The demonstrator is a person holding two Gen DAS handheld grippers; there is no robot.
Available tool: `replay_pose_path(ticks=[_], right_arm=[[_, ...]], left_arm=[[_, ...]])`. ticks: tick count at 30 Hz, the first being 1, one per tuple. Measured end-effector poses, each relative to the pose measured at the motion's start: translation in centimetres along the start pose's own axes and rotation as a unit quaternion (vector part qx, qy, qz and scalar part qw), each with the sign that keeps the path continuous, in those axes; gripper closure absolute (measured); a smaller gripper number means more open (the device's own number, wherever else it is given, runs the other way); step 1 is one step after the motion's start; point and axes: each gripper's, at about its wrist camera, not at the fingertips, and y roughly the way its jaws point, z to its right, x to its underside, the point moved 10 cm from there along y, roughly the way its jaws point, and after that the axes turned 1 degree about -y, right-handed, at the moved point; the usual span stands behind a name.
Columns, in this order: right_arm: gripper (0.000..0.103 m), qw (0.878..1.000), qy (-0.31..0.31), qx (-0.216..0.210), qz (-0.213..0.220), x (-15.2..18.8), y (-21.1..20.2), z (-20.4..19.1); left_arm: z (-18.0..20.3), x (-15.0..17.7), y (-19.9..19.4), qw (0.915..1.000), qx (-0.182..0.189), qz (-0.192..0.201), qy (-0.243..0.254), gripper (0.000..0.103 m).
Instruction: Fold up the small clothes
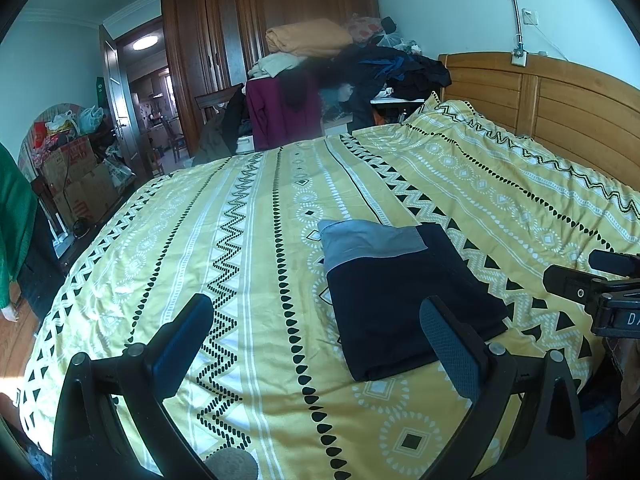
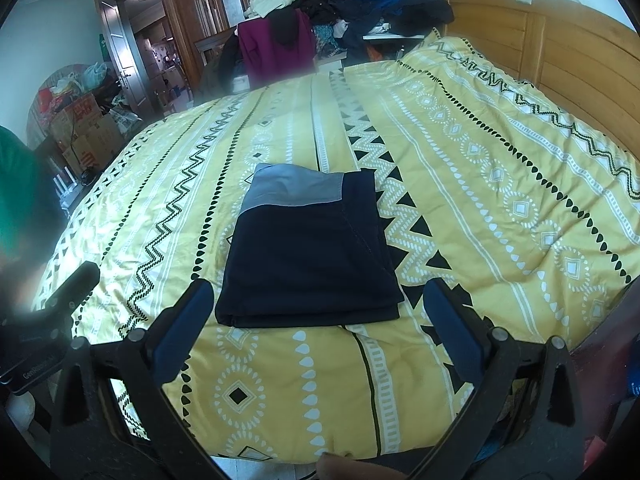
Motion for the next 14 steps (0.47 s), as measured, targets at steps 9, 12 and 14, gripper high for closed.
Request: replay_pose_path(ticks=[9, 12, 14], right_arm=[[0.0, 1.0, -0.007, 0.009, 0.003, -0.3, 0.4, 0.3], [0.0, 1.0, -0.007, 0.014, 0.012, -0.8, 0.3, 0.4], [0.0, 1.0, -0.011, 0.014, 0.019, -1.1, 0.1, 0.4]], left_arm=[[0.0, 0.2, 0.1, 1.0, -0.002, -0.002, 0.003, 0.0], [-0.1, 0.2, 0.1, 1.0, -0.003, -0.001, 0.004, 0.0], [-0.1, 0.2, 0.1, 1.0, -0.004, -0.001, 0.005, 0.0]])
